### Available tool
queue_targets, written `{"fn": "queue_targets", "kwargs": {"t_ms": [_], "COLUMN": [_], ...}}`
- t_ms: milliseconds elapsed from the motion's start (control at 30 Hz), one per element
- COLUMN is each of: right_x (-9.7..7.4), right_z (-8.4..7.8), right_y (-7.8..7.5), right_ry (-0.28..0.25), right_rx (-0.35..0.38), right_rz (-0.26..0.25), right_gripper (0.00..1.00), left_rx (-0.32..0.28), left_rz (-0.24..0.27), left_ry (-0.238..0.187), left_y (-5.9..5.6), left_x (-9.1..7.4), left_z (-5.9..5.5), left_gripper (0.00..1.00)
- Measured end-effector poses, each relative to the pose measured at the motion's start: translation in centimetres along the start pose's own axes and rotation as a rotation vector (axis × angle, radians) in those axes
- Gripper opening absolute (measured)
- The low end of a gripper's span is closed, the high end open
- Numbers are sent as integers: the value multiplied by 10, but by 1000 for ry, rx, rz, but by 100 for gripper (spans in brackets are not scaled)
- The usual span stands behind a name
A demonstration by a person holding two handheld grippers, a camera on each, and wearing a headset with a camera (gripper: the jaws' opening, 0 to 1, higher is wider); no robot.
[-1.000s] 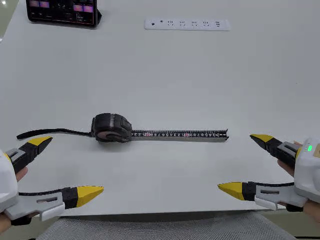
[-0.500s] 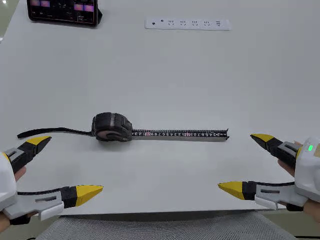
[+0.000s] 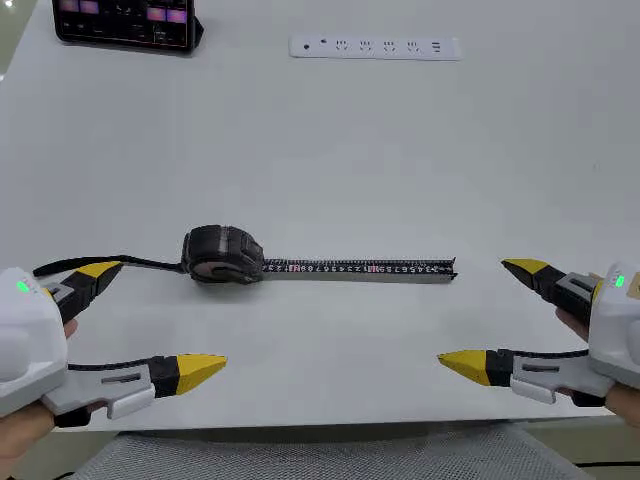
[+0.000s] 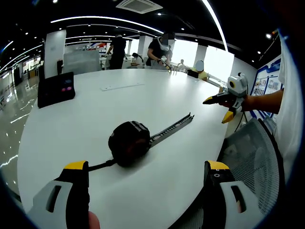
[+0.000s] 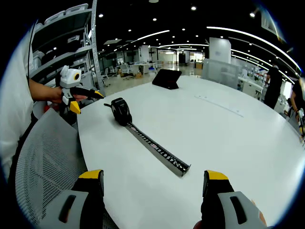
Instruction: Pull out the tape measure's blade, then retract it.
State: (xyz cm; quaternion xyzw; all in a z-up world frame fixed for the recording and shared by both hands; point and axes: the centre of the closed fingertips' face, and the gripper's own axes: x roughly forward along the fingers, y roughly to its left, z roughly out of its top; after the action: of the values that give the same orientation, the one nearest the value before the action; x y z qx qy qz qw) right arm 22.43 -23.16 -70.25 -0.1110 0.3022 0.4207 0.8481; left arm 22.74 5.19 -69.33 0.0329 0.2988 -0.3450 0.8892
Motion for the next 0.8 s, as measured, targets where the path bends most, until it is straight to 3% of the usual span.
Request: {"fn": "queue_targets", "kwargs": {"t_ms": [400,800], "right_x": [4,9], "right_z": [2,4], "right_y": [-9,-19], "right_ry": [-5,-7], "right_rx": [12,11], "right_rz": [0,0], "right_gripper": [84,83], "left_rx": [-48,-88], "left_rz": [14,15], "left_ry": [-24,-23], "left_y": [6,5], "left_x": [17,31], "left_z": [15,16], "left_gripper": [98,96]}}
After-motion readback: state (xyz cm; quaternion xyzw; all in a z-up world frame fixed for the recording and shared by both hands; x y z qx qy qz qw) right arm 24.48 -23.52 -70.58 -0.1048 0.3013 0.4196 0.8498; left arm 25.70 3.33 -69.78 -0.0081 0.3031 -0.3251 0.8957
